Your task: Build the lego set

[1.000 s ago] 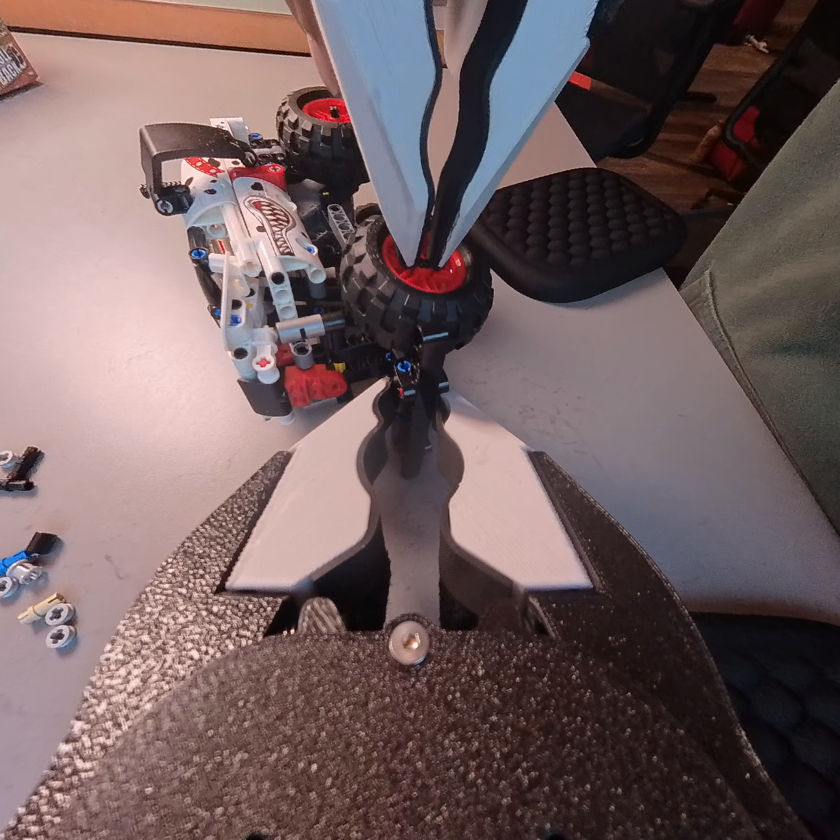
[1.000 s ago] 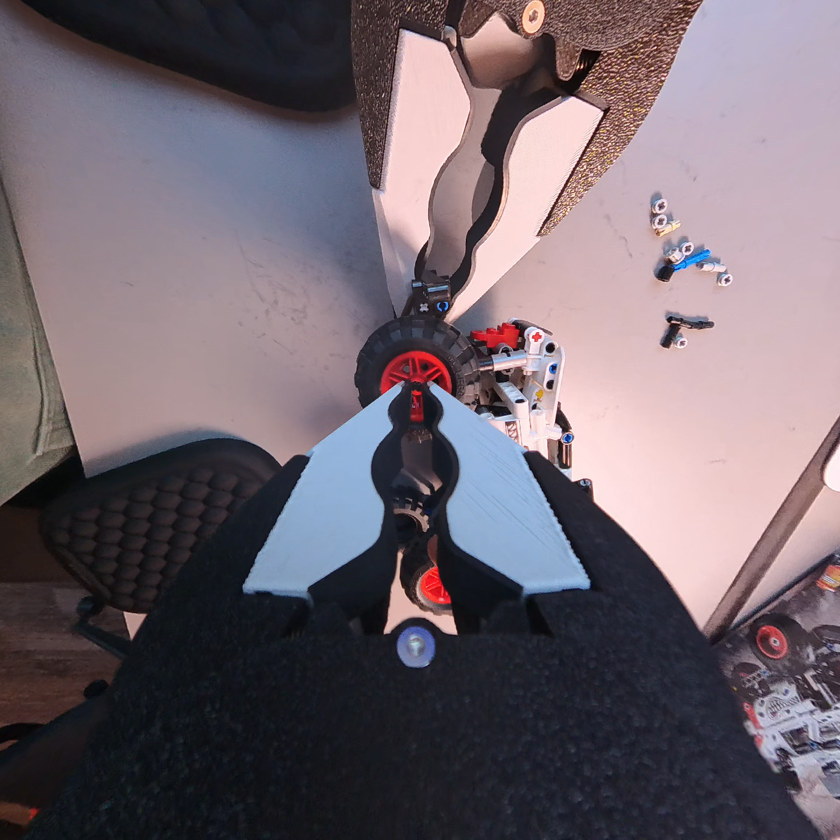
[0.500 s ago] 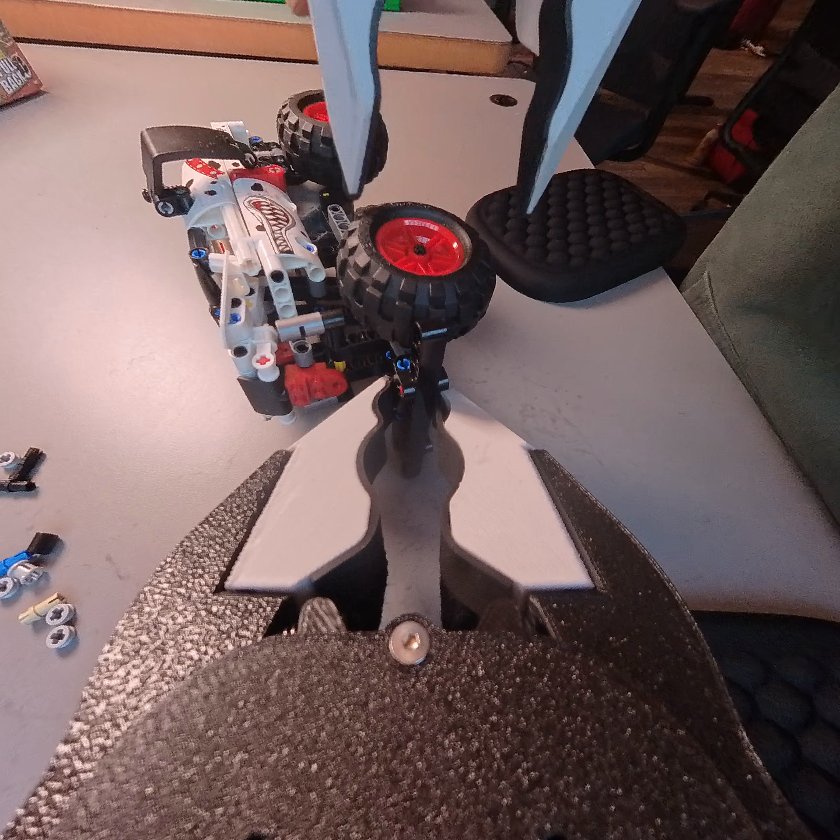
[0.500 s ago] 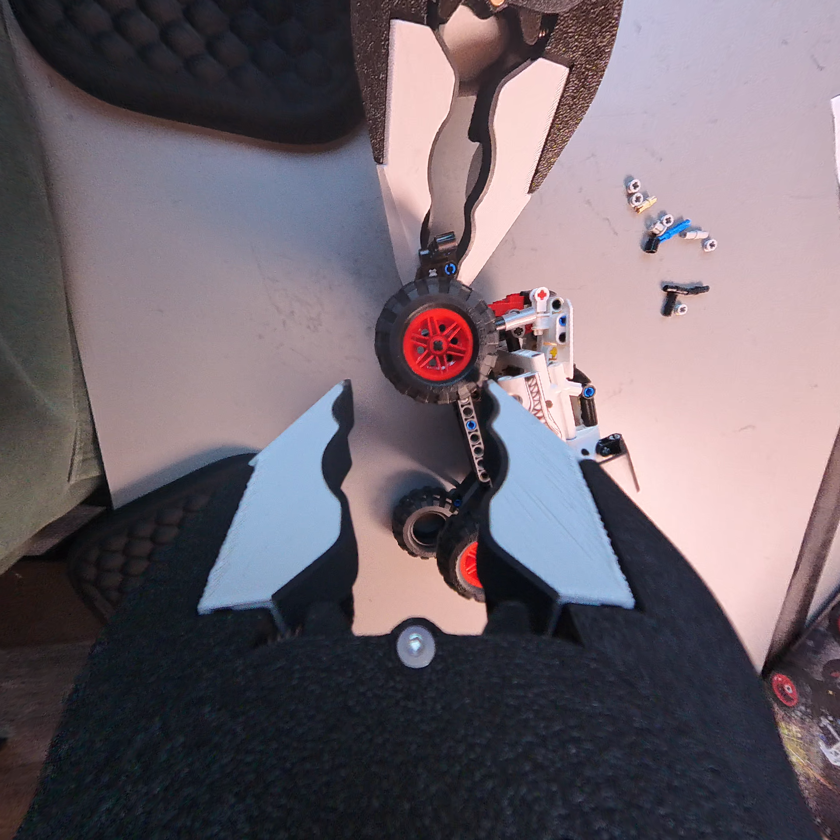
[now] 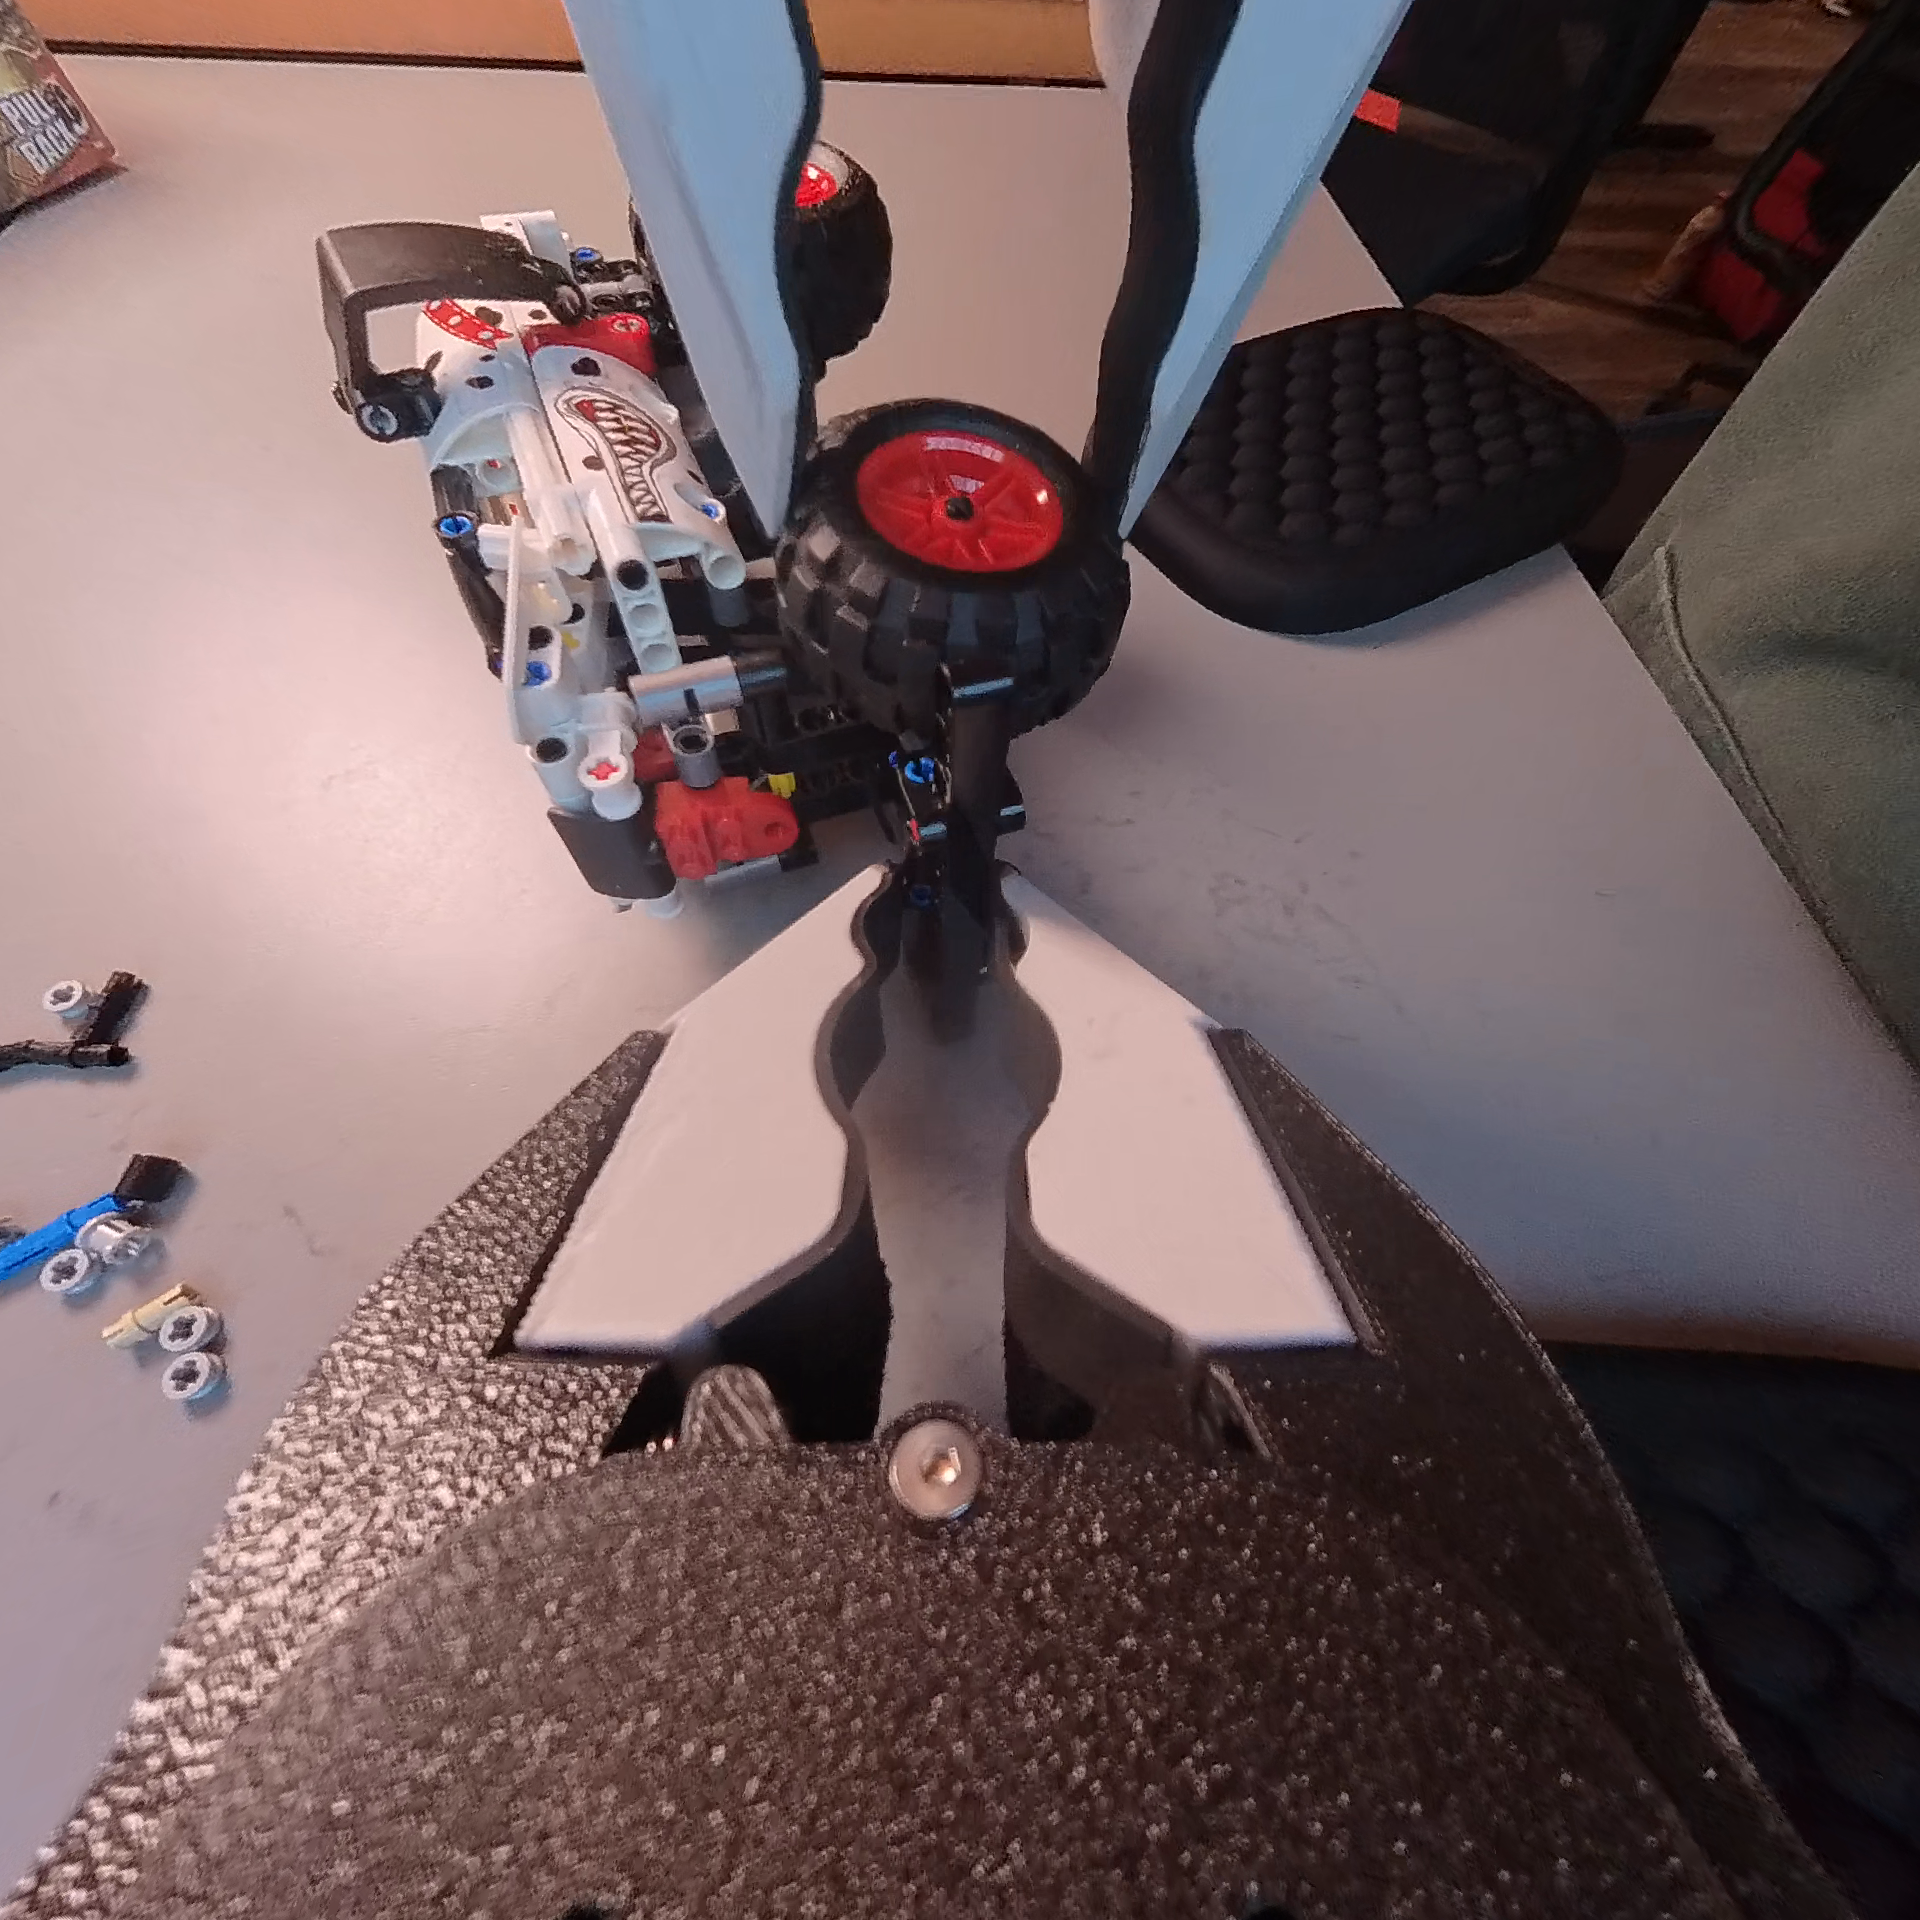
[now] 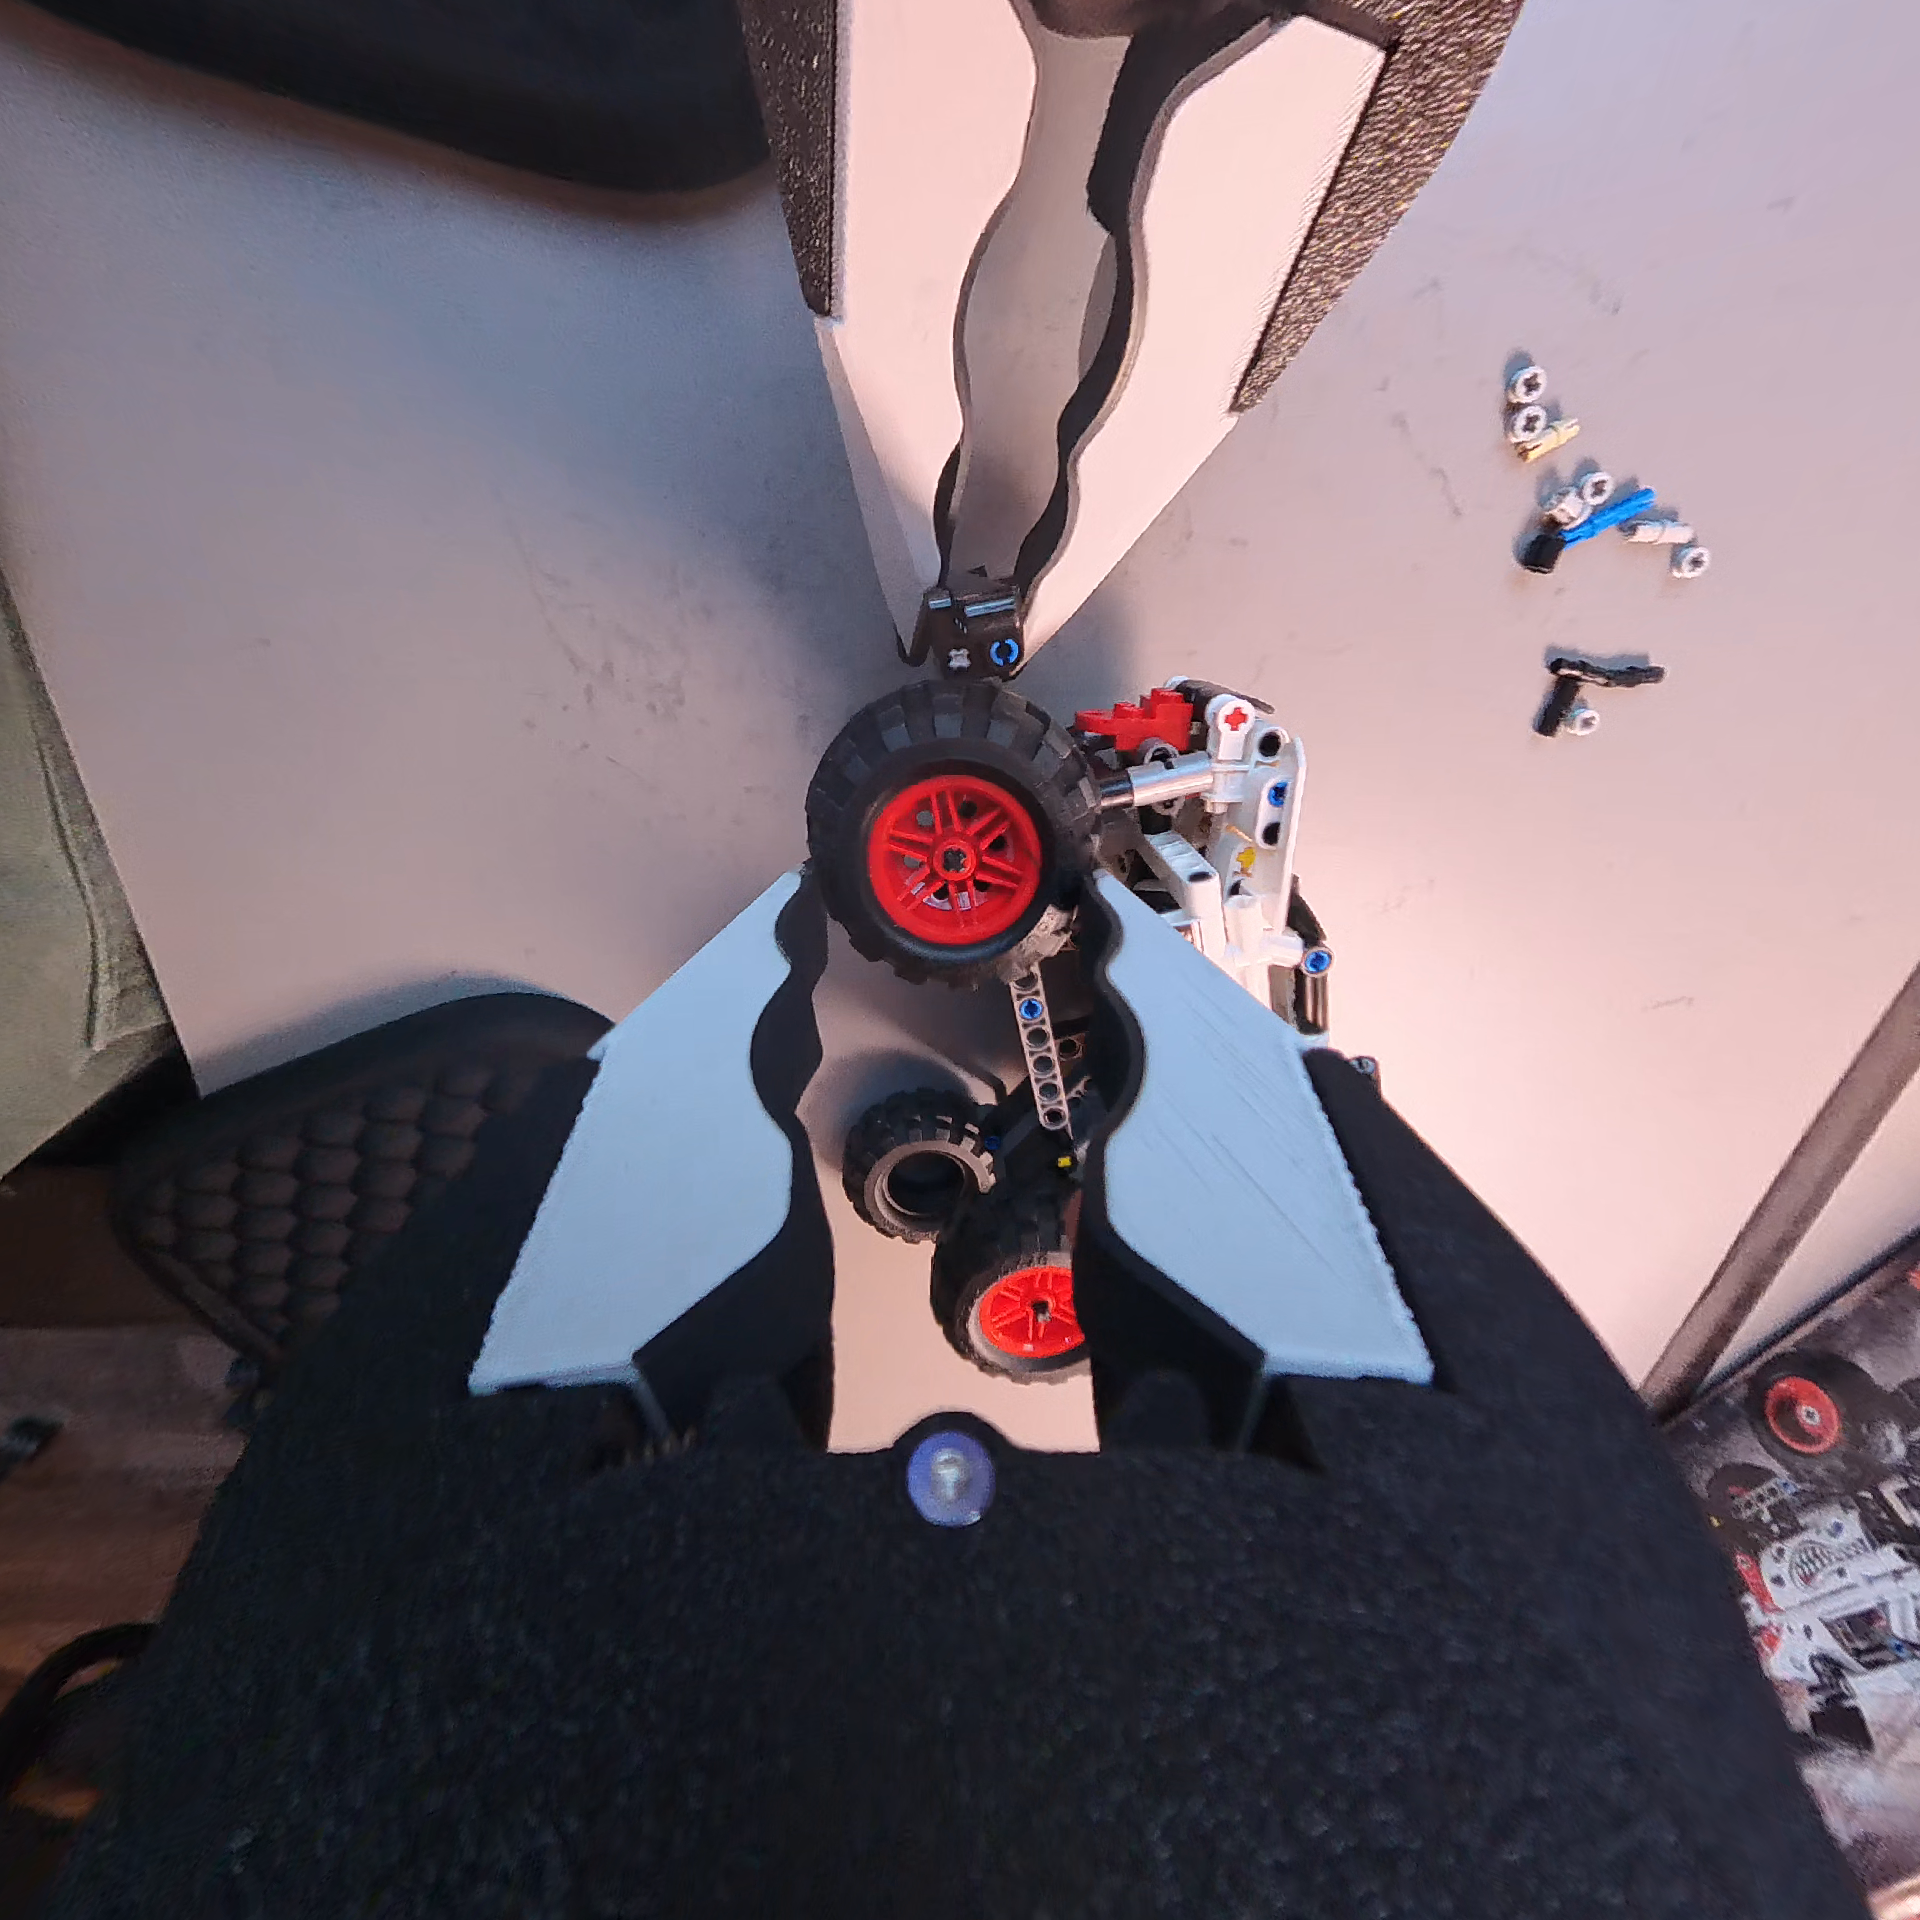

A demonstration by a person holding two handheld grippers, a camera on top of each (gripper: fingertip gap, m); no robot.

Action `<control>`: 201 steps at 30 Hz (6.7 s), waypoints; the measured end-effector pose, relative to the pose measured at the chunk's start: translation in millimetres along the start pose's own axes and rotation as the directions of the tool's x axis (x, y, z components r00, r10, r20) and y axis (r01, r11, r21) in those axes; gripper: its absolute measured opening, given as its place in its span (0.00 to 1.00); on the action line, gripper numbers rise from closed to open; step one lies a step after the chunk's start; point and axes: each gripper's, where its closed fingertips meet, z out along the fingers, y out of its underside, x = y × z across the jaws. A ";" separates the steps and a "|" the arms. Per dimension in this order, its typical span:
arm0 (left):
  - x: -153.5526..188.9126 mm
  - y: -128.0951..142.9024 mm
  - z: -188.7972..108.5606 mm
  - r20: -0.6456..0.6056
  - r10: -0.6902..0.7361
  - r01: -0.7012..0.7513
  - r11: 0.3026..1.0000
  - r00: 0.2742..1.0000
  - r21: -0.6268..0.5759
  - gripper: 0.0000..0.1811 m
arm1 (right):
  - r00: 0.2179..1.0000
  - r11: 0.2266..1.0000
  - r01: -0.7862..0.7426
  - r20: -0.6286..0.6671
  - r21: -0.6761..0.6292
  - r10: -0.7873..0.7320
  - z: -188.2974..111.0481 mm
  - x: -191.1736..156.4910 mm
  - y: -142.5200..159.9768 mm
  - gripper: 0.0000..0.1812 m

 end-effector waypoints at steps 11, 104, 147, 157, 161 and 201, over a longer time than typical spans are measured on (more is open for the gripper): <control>7.2 -4.9 3.9 -0.016 0.012 -0.012 1.000 1.000 0.013 0.09 | 0.993 0.998 0.022 0.117 -0.059 -0.015 16.7 -15.3 12.2 0.31; 0.8 -3.9 5.6 0.029 -0.034 0.034 0.999 0.999 0.009 0.13 | 0.896 0.884 -0.245 -0.254 0.399 0.363 -50.0 17.6 104.6 0.31; -48.0 2.1 -22.0 0.474 0.516 -0.332 0.845 0.713 -0.420 0.10 | 0.822 0.689 -0.070 -0.350 0.721 0.450 1.6 27.8 112.4 0.25; -12.7 28.8 -47.5 0.318 0.129 -0.046 0.965 0.939 -0.257 0.38 | 0.886 0.760 -0.019 -0.341 0.649 0.314 13.6 -9.8 95.3 0.15; -6.4 24.0 -60.2 0.298 -0.095 0.120 0.991 0.950 -0.067 0.41 | 0.920 0.733 -0.021 -0.275 0.680 0.280 -0.9 -31.3 92.4 0.15; -51.5 -45.2 31.5 0.416 0.370 -0.164 0.877 0.831 -0.452 0.38 | 0.855 0.430 -0.320 0.062 0.844 0.515 -16.2 21.5 93.1 0.24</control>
